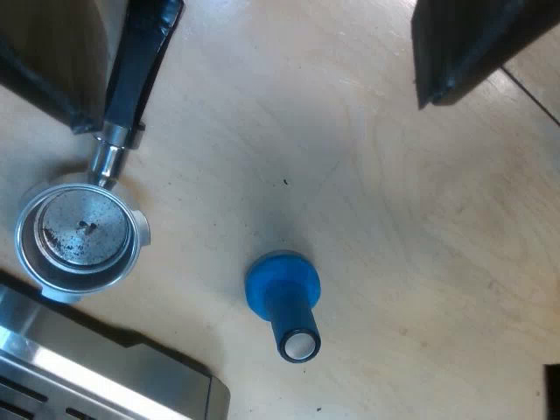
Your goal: Grind coffee beans and then tamp
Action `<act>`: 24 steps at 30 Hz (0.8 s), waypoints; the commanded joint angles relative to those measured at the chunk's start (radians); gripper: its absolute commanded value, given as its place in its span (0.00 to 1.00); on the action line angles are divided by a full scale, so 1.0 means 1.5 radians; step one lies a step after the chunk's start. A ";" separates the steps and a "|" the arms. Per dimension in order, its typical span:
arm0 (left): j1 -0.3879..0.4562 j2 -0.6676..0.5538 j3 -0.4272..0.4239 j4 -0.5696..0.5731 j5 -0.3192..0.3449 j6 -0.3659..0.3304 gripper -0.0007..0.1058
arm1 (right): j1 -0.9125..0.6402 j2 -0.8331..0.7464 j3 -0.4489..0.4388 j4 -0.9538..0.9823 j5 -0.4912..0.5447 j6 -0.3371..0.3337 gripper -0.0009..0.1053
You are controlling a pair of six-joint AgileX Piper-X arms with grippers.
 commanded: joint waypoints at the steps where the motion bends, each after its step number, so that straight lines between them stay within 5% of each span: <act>1: -0.004 0.005 0.000 -0.006 -0.013 0.006 0.75 | 0.002 -0.004 -0.006 -0.009 0.005 -0.013 0.69; 24: -0.004 0.257 0.000 -0.106 -0.011 0.031 0.75 | 0.002 -0.003 -0.003 -0.005 0.031 -0.015 0.69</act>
